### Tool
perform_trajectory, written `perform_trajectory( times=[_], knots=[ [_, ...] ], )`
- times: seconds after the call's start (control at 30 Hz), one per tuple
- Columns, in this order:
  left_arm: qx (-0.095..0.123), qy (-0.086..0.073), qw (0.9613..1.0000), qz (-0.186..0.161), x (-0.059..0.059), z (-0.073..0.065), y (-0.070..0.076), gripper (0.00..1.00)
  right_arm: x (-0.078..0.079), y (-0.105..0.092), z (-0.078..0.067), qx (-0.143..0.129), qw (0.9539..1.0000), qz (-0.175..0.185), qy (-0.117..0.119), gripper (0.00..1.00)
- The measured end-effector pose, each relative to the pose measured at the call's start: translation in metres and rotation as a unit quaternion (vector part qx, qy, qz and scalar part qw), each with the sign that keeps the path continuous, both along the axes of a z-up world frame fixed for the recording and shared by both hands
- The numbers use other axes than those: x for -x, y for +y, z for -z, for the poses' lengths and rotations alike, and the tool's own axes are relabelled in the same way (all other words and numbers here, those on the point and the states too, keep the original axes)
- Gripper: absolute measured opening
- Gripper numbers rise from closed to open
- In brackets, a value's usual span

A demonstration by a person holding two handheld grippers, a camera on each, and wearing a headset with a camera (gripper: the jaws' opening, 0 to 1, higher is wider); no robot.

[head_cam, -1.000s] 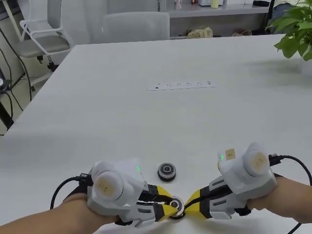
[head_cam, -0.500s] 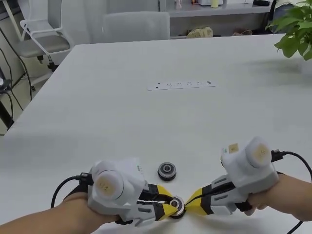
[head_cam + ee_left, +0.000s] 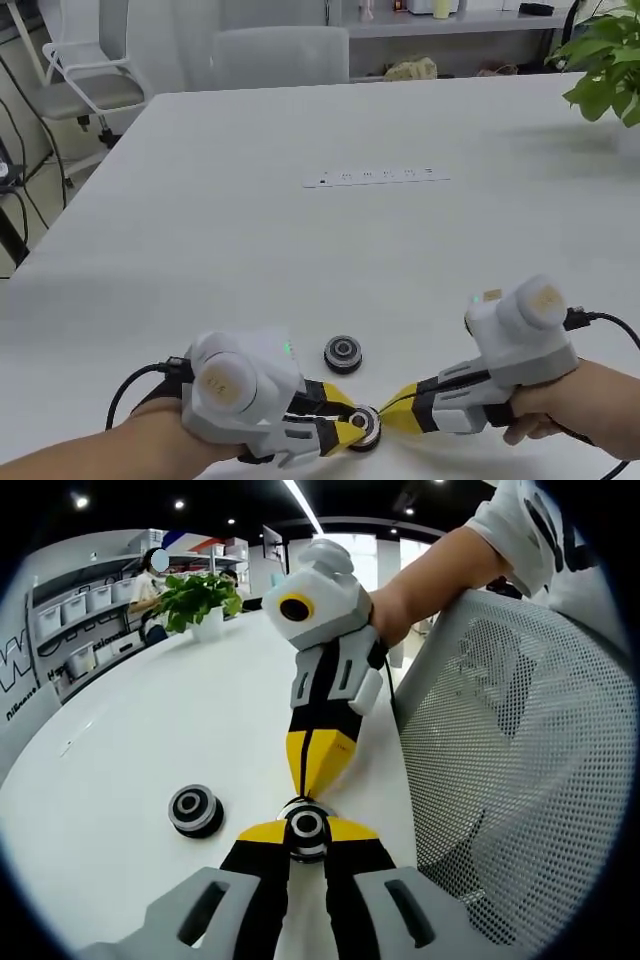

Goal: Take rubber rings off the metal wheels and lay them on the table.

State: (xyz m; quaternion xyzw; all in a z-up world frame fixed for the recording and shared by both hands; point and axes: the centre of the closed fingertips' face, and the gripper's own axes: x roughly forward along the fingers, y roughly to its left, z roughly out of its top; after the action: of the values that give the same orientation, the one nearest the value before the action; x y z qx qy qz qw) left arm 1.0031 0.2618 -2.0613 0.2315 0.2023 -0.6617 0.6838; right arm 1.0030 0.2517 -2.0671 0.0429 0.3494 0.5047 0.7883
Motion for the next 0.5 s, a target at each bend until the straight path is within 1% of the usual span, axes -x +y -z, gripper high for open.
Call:
perform_trajectory(
  times=[0.17,0.5],
  knots=[
    [-0.002,-0.001,1.0000,-0.001,0.0002,0.0003,0.0002,0.07,0.0007,0.0015,-0.0019,-0.012,0.9998,0.008,0.014,0.00],
    [-0.006,0.001,1.0000,-0.003,0.0007,0.0004,0.0006,0.07,0.0017,0.0044,-0.0032,-0.015,0.9997,0.008,0.019,0.00]
  ],
)
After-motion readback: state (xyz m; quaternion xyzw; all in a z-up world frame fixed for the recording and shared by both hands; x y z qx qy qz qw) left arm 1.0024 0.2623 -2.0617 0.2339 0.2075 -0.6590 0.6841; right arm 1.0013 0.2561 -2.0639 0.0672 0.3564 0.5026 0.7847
